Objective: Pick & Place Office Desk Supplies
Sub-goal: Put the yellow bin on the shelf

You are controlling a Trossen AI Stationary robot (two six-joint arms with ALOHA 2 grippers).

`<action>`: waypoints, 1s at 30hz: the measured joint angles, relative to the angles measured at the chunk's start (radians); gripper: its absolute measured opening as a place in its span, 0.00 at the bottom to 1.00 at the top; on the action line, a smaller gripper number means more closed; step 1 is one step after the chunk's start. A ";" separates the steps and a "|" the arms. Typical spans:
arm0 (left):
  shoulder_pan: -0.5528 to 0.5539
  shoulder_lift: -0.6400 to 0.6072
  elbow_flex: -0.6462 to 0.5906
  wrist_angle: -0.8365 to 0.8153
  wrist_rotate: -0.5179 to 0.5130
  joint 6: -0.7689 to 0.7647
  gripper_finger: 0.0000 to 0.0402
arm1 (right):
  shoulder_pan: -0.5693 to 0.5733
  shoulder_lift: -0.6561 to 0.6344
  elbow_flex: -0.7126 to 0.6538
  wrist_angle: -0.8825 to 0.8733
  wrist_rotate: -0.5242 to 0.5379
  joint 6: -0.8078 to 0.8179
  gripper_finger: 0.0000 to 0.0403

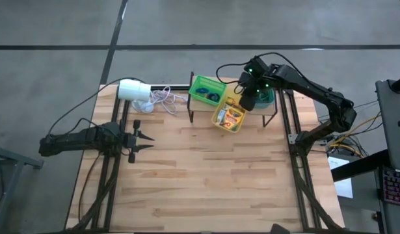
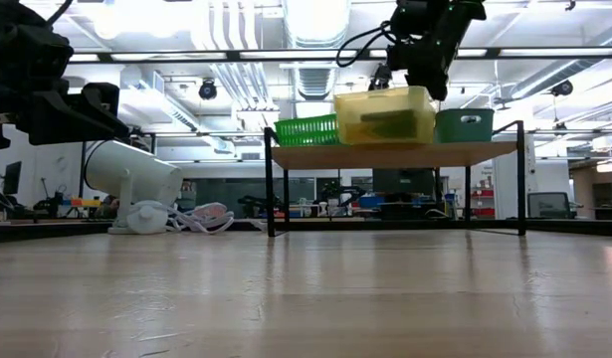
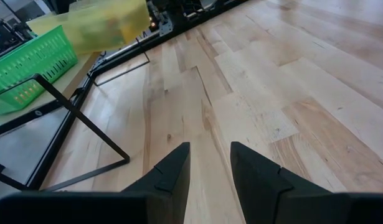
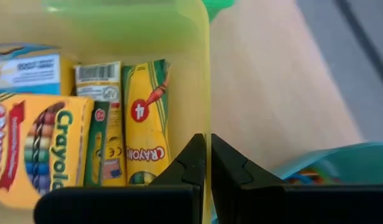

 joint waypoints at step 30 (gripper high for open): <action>0.000 0.000 0.000 0.000 0.000 -0.003 0.29 | 0.001 0.046 0.031 0.123 0.320 -0.359 0.02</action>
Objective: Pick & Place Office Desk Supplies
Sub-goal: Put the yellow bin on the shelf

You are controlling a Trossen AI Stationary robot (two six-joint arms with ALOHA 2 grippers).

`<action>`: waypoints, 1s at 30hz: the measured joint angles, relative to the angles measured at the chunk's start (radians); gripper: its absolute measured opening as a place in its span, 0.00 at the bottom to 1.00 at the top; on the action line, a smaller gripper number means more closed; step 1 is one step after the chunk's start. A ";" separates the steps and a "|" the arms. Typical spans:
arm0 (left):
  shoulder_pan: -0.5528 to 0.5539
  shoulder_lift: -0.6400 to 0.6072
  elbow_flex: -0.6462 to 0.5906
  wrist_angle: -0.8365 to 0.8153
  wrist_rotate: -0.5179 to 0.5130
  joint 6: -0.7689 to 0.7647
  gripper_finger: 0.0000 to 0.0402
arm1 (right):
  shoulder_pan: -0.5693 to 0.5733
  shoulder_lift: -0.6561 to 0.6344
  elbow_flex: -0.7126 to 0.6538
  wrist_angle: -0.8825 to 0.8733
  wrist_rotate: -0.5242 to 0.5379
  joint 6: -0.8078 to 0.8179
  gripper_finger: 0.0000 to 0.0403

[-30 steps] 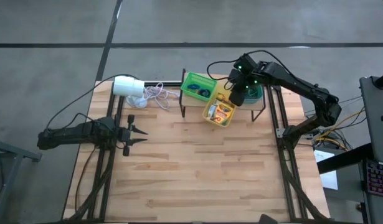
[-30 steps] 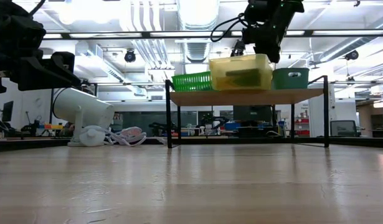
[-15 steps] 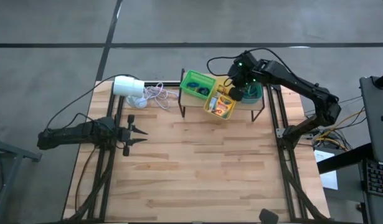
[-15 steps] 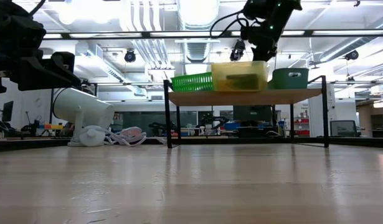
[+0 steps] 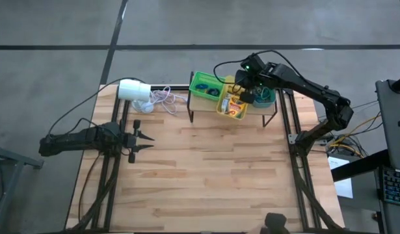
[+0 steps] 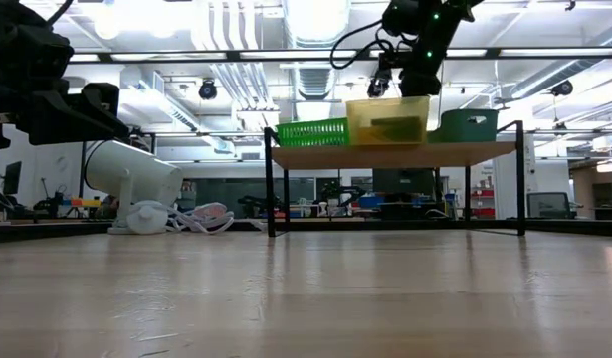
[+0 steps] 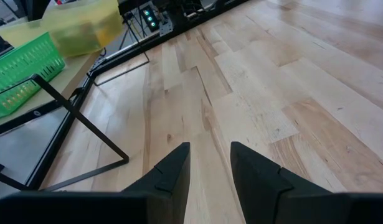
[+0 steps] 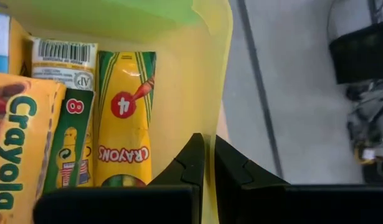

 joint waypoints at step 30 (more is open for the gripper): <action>0.000 0.000 0.000 0.000 0.000 0.003 0.29 | -0.002 0.002 -0.001 0.016 0.052 -0.121 0.06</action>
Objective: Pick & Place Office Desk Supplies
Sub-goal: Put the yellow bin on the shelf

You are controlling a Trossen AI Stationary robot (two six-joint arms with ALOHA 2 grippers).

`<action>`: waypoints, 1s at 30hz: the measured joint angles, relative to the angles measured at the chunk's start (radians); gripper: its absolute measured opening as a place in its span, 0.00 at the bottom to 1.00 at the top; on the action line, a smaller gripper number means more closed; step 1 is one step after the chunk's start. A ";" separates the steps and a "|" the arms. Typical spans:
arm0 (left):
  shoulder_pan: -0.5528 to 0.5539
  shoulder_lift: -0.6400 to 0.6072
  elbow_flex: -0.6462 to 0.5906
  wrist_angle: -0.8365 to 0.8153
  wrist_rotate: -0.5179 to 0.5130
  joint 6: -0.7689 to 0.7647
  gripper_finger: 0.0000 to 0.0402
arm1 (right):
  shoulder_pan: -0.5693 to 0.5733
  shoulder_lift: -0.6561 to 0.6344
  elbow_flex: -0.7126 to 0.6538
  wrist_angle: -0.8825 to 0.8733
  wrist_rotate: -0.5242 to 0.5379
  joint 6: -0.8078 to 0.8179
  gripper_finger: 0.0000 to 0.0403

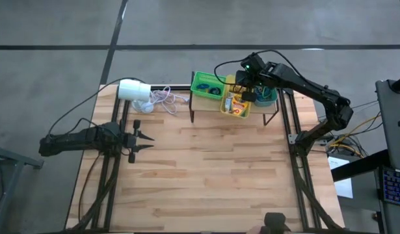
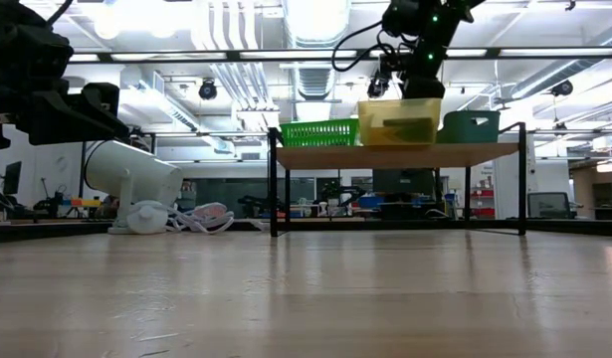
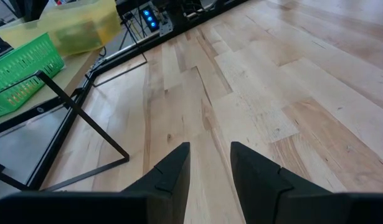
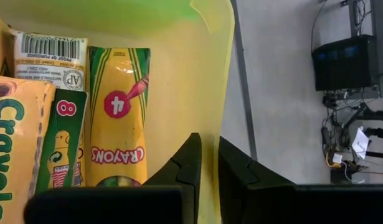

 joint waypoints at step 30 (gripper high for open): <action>0.000 0.000 0.000 0.000 0.000 -0.003 0.29 | 0.017 -0.012 0.041 -0.001 0.025 0.005 0.28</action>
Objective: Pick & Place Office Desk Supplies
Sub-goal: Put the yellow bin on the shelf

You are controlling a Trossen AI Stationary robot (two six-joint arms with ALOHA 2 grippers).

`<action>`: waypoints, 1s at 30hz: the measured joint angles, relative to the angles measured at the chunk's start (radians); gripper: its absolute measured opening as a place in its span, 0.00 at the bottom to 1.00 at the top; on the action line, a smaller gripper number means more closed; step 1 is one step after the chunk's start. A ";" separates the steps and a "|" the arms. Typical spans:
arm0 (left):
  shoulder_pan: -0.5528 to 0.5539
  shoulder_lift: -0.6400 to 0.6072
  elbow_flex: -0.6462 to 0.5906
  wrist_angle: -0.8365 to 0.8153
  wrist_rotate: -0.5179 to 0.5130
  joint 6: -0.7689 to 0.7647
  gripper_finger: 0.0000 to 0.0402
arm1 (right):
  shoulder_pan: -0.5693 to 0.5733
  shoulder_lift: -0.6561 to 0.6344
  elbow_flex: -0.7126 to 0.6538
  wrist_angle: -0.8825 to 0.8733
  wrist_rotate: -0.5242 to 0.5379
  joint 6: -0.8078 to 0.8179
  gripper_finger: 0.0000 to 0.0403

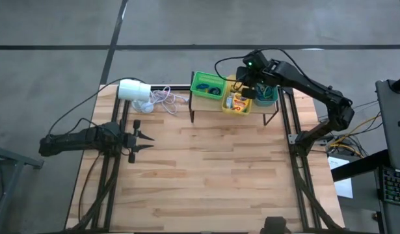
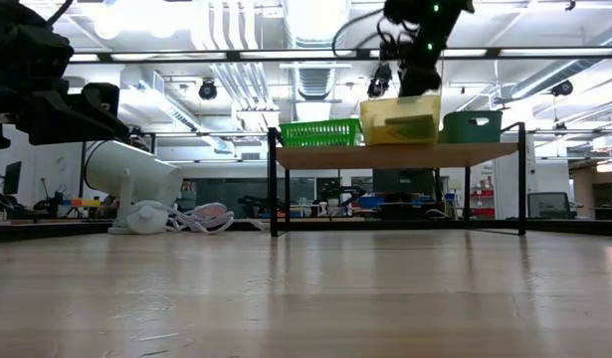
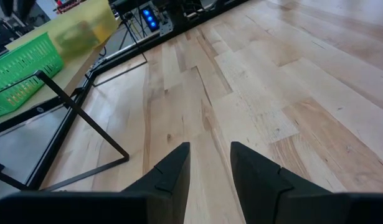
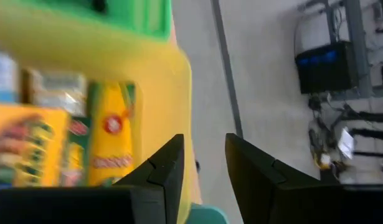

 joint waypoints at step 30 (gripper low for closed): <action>0.000 0.000 0.000 0.000 0.000 0.003 0.29 | 0.267 0.052 0.063 -0.229 -0.256 0.211 0.33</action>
